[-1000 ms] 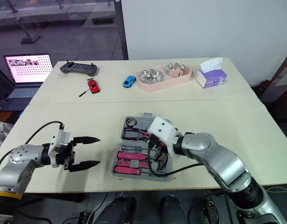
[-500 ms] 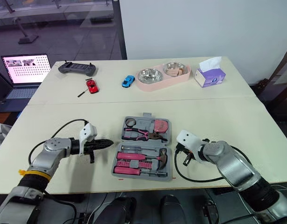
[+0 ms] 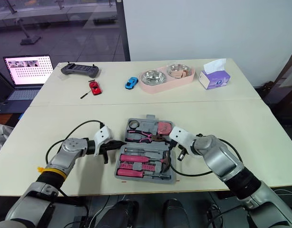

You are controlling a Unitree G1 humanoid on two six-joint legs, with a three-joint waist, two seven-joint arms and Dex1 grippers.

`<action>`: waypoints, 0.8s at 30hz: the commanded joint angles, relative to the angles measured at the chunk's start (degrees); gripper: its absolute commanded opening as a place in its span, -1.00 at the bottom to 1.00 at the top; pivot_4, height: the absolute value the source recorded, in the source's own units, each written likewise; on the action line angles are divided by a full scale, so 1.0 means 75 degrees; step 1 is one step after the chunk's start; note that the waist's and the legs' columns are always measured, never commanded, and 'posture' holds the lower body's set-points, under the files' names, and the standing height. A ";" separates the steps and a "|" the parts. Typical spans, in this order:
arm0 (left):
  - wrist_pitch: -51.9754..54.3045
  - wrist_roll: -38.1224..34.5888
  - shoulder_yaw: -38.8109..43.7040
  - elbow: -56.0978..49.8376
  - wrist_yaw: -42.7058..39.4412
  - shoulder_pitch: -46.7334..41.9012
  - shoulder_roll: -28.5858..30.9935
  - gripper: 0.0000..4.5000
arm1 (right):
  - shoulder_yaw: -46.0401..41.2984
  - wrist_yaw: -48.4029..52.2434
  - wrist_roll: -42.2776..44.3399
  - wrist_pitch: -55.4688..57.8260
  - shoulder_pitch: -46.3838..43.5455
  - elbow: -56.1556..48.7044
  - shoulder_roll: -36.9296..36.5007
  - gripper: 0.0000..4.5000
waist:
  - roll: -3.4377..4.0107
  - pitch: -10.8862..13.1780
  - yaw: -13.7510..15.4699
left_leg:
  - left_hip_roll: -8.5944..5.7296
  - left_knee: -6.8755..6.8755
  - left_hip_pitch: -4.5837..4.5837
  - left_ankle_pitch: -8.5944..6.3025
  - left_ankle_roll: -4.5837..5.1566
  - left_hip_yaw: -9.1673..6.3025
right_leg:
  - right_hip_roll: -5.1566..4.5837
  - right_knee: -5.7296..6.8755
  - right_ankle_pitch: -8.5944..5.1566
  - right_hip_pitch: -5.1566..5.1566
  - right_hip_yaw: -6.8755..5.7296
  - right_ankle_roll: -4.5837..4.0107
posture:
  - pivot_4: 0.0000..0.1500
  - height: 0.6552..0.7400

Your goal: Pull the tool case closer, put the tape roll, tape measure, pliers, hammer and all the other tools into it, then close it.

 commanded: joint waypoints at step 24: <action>0.0527 0.0053 -0.0264 -0.1329 -0.0137 0.0712 0.0122 -0.99 | 0.0337 0.0614 0.0043 0.1859 -0.0572 -0.1075 0.0511 -1.00 | 0.0000 -0.0004 -0.0008 | 0.0003 -0.0002 -0.0002 -0.0002 0.0002 -0.0002 | 0.0006 0.0000 0.0007 -0.0007 0.0003 -0.0003 | 1.00 0.93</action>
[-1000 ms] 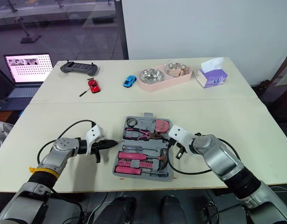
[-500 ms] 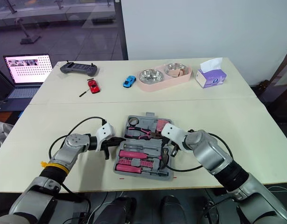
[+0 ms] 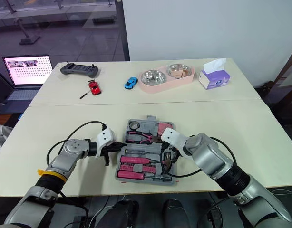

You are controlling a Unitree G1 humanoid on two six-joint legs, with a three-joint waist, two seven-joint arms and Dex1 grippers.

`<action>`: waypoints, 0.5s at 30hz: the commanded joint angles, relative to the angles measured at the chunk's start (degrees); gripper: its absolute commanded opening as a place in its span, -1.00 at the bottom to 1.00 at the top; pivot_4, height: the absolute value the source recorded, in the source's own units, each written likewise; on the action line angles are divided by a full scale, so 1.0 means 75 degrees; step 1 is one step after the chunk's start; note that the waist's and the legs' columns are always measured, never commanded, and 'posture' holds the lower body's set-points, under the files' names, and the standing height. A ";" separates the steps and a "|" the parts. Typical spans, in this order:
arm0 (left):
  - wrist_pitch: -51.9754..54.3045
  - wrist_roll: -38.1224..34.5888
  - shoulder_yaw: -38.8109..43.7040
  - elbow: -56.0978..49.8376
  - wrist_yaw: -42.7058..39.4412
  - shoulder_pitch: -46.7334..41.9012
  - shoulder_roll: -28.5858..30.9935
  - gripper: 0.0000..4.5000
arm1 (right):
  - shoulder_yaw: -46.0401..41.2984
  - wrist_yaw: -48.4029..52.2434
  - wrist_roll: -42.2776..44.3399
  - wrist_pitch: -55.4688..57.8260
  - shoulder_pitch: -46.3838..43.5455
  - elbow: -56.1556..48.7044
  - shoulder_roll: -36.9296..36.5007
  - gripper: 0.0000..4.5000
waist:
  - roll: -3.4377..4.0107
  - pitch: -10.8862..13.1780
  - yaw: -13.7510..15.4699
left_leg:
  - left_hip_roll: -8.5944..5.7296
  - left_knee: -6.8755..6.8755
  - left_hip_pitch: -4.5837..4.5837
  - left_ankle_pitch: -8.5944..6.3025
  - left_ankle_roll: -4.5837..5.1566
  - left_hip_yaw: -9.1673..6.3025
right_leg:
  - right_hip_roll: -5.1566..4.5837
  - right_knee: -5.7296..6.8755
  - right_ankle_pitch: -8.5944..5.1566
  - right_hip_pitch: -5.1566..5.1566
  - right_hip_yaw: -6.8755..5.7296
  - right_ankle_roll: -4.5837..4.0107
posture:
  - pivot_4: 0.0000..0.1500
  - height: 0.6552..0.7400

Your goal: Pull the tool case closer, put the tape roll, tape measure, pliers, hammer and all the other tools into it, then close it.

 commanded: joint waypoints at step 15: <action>0.0791 -0.0282 0.0090 -0.1899 0.0017 0.1357 0.0416 -0.99 | 0.0036 -0.0072 0.0523 0.0579 -0.0098 -0.0999 0.0491 -1.00 | 0.0005 -0.0003 -0.0167 | 0.0003 -0.0003 0.0000 0.0000 0.0000 0.0000 | 0.0000 0.0001 0.0002 -0.0004 0.0004 -0.0003 | 1.00 0.93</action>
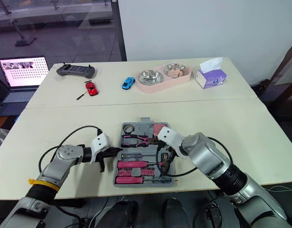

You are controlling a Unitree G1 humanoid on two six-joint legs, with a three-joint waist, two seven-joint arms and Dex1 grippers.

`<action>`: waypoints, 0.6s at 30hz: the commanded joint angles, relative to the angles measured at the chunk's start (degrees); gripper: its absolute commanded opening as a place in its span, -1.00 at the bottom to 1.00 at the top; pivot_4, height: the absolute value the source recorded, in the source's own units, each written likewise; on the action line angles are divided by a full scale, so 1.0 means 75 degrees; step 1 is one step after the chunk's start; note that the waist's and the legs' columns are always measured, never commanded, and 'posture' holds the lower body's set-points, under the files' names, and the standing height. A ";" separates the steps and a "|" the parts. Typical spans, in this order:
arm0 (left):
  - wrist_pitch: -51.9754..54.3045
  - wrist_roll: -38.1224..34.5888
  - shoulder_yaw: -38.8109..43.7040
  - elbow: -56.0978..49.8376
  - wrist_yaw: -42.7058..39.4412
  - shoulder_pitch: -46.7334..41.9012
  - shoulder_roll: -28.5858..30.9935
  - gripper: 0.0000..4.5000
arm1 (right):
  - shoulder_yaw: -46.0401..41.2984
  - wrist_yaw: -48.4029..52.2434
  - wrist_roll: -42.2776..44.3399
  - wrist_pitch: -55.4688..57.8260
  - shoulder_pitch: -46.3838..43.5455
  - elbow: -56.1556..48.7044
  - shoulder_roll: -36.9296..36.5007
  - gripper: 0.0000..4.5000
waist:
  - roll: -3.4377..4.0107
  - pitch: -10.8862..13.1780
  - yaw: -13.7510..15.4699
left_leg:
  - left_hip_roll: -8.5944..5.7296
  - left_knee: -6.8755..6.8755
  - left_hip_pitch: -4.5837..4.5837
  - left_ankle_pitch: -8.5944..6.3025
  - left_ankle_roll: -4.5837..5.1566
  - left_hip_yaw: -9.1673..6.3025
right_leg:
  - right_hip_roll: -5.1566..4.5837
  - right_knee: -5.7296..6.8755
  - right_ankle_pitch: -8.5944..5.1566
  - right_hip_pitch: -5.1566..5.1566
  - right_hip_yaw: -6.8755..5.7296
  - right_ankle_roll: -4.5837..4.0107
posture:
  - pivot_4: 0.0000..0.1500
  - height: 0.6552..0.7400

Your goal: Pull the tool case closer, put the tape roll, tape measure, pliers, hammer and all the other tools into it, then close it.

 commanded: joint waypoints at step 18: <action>0.0537 -0.0265 -0.0174 -0.0854 -0.0014 0.0449 -0.0014 -0.99 | 0.0172 -0.0234 0.0516 0.0525 0.0200 -0.0967 0.0148 -1.00 | 0.0000 -0.0001 0.0012 | 0.0000 0.0000 0.0000 0.0000 0.0000 0.0000 | 0.0000 0.0000 0.0002 0.0001 0.0000 -0.0003 | 1.00 0.93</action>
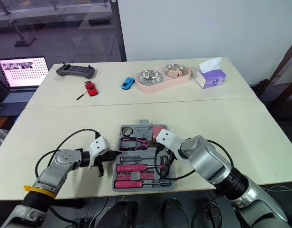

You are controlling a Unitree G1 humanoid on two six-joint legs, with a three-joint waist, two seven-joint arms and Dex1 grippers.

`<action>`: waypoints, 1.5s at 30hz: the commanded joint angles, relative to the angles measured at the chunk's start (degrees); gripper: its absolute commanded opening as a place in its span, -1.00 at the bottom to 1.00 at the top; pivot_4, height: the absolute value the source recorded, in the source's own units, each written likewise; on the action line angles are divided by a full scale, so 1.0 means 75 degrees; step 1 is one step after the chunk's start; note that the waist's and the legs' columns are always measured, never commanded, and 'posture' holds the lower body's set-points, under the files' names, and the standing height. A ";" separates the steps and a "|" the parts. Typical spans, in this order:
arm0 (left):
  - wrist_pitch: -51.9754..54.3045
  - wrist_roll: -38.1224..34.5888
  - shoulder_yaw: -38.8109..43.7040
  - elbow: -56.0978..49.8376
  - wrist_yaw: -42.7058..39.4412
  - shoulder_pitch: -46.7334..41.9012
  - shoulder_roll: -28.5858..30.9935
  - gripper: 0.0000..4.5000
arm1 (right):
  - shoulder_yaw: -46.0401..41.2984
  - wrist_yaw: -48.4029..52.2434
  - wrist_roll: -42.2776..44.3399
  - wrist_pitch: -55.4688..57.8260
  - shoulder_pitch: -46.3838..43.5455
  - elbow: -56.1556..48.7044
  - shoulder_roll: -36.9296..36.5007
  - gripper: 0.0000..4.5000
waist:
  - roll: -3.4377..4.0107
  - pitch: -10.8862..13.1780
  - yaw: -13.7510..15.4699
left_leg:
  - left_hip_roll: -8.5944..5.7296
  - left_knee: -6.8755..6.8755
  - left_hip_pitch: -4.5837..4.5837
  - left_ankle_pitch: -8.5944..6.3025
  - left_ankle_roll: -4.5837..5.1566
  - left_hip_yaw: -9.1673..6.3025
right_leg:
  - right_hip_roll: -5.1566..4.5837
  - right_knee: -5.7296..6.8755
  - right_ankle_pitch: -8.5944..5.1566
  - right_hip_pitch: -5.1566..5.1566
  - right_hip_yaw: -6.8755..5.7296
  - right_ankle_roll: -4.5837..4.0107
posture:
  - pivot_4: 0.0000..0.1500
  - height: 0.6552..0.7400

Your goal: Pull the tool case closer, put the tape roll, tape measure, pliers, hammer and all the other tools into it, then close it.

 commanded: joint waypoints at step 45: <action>0.0404 -0.3897 0.3053 -0.1974 -0.2245 0.2148 0.1657 -0.99 | -0.5586 0.0743 0.2256 -0.6318 0.3254 0.0665 -0.0636 -1.00 | 0.0005 0.0000 0.0015 | 0.0010 0.0000 0.0001 -0.0001 0.0001 0.0007 | 0.0000 -0.0005 0.0002 0.0007 0.0012 -0.0006 | 1.00 0.93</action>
